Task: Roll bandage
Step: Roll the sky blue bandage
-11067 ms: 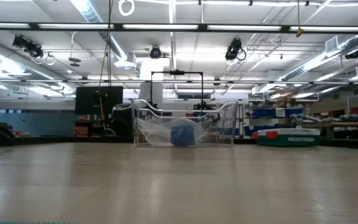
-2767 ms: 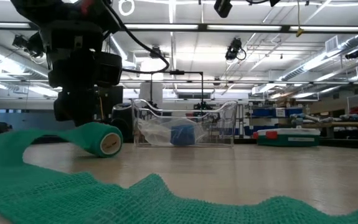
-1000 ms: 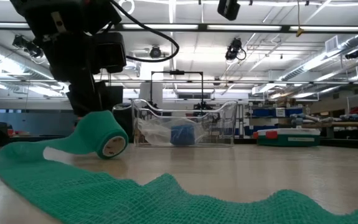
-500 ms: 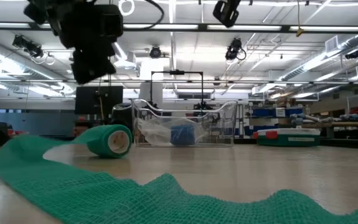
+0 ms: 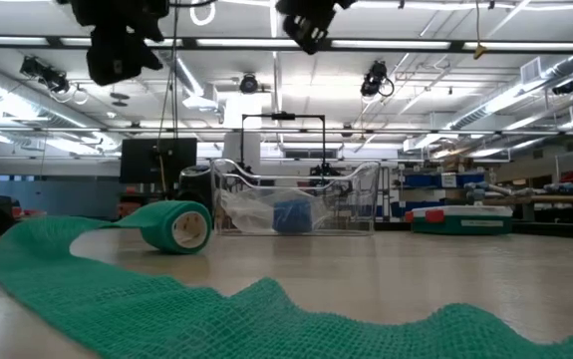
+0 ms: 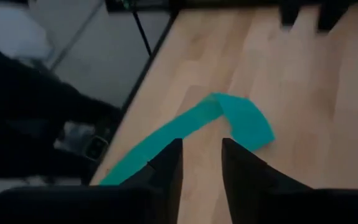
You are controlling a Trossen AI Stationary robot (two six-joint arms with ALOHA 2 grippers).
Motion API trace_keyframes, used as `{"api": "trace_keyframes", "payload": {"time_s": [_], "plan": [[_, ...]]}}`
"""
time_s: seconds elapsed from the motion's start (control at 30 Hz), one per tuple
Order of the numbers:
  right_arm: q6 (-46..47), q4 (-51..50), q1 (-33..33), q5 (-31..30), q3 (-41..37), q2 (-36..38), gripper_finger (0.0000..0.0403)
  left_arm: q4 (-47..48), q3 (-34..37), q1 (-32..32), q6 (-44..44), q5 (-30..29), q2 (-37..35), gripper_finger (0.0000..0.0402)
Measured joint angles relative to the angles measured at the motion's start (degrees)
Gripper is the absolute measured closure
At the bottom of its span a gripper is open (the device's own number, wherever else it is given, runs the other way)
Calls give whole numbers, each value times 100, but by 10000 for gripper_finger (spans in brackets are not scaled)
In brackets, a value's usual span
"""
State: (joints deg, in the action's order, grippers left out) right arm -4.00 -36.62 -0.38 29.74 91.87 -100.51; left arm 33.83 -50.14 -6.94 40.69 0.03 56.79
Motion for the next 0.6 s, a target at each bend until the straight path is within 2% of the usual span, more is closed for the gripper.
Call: {"api": "trace_keyframes", "payload": {"time_s": [0.1,0.3,0.6], "plan": [[-209,-173,77,-79,312,-469,269,562,-35,-61,9,-17,-33,245],[-344,-16,140,-59,549,-1121,230,539,-61,-237,319,-13,-35,245],[-547,430,241,-40,538,-1629,181,673,-145,-412,528,5,-115,245]]}}
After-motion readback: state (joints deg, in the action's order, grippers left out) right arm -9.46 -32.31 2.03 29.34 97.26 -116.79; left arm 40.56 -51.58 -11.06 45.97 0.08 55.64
